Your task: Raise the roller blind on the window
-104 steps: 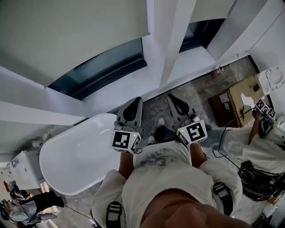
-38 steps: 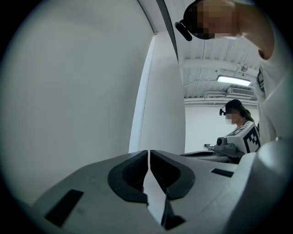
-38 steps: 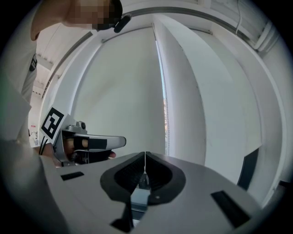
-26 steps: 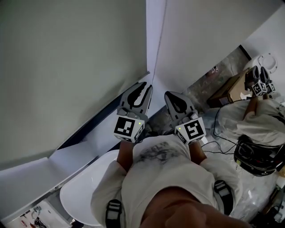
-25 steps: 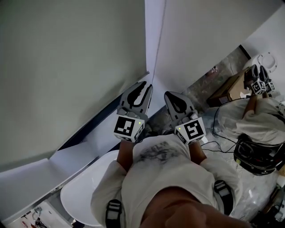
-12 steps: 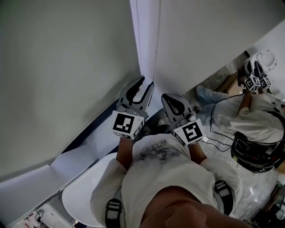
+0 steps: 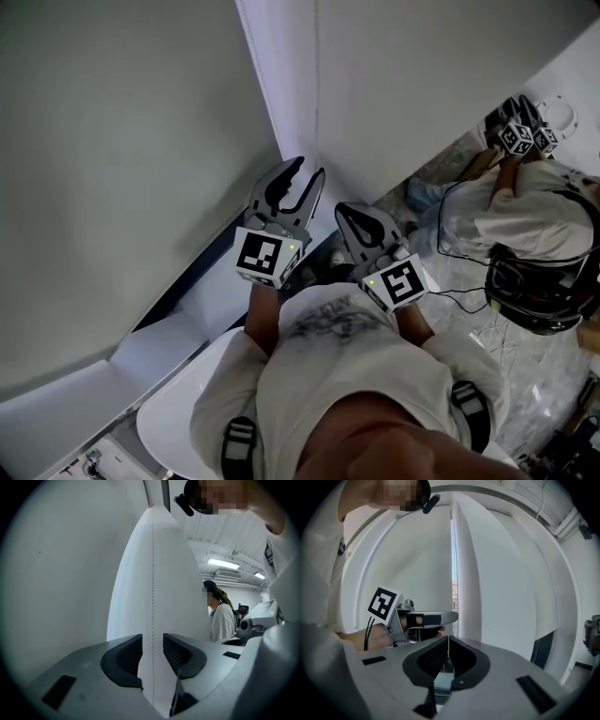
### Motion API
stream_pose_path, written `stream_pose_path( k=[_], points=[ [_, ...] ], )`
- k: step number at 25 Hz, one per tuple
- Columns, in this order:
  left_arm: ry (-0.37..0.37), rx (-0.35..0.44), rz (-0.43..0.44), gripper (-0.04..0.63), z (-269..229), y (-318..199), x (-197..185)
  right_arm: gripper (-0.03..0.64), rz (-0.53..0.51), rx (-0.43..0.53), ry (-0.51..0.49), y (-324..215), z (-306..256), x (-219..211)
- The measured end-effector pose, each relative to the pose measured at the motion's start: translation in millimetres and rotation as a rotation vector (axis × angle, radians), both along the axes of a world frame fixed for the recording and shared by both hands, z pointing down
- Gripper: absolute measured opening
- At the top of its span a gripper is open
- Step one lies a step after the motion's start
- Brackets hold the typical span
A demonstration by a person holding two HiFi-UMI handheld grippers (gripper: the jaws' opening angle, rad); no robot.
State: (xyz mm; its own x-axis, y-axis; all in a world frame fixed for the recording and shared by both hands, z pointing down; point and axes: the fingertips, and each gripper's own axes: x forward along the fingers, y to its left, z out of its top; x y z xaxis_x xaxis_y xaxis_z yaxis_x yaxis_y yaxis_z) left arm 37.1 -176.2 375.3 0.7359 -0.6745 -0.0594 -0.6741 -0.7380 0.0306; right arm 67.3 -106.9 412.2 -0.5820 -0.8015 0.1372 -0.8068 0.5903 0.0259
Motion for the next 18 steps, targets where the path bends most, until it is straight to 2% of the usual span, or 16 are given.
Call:
stream_pose_path(
  k=[8, 12, 18],
  points=[
    [-0.004, -0.011, 0.010, 0.131, 3, -17, 12, 0.063, 0.012, 0.009, 0.004, 3, -4, 9],
    [-0.006, -0.025, -0.014, 0.024, 17, -23, 4, 0.063, 0.011, 0.025, 0.000, 2, 1, 5],
    [0.001, -0.051, 0.007, 0.009, 34, -49, 10, 0.063, -0.010, 0.005, 0.010, -34, 12, 9]
  ],
)
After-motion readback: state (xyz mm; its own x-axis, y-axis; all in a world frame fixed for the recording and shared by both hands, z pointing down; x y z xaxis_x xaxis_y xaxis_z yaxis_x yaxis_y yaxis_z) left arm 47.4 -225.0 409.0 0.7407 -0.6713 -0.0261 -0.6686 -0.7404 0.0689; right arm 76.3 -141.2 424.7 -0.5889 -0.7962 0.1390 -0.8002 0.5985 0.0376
